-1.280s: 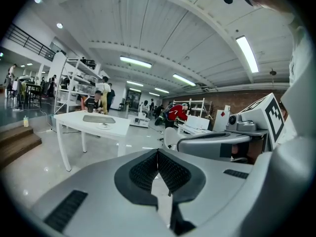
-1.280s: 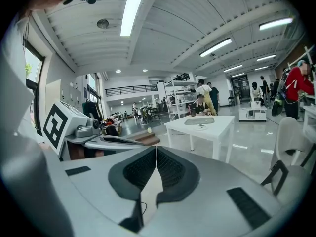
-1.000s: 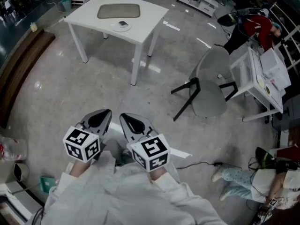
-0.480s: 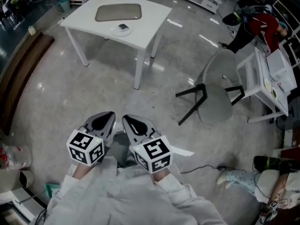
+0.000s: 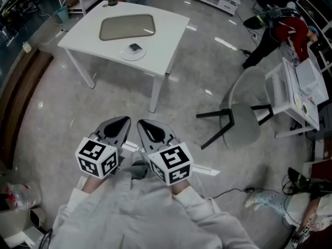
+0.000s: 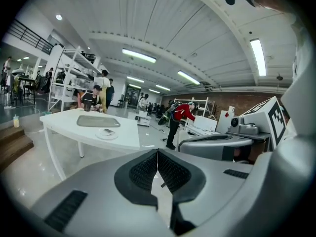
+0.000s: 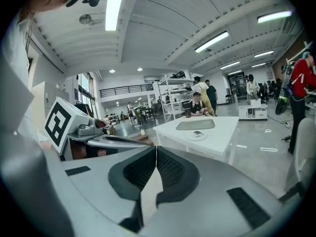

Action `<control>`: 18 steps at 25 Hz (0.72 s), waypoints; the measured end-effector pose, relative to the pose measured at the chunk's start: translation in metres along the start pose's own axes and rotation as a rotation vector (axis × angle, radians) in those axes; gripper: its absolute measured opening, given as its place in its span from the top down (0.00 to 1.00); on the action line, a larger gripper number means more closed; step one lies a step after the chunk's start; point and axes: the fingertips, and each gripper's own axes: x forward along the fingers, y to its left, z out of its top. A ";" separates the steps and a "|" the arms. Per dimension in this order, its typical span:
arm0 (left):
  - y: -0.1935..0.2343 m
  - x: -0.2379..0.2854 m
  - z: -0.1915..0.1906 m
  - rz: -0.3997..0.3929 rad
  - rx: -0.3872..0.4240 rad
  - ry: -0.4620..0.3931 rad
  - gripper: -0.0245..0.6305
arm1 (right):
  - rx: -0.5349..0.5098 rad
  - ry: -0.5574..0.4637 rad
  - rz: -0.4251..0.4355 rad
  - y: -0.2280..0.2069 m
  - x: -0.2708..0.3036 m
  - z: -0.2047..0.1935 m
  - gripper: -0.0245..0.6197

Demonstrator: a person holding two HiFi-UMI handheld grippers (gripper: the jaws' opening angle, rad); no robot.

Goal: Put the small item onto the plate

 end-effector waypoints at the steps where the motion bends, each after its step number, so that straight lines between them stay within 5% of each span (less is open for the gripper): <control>1: 0.010 0.007 0.006 -0.004 0.007 -0.001 0.95 | -0.002 -0.003 -0.001 -0.005 0.011 0.006 0.94; 18: 0.093 0.070 0.028 -0.041 0.010 0.059 0.95 | 0.032 0.032 -0.048 -0.058 0.107 0.031 0.94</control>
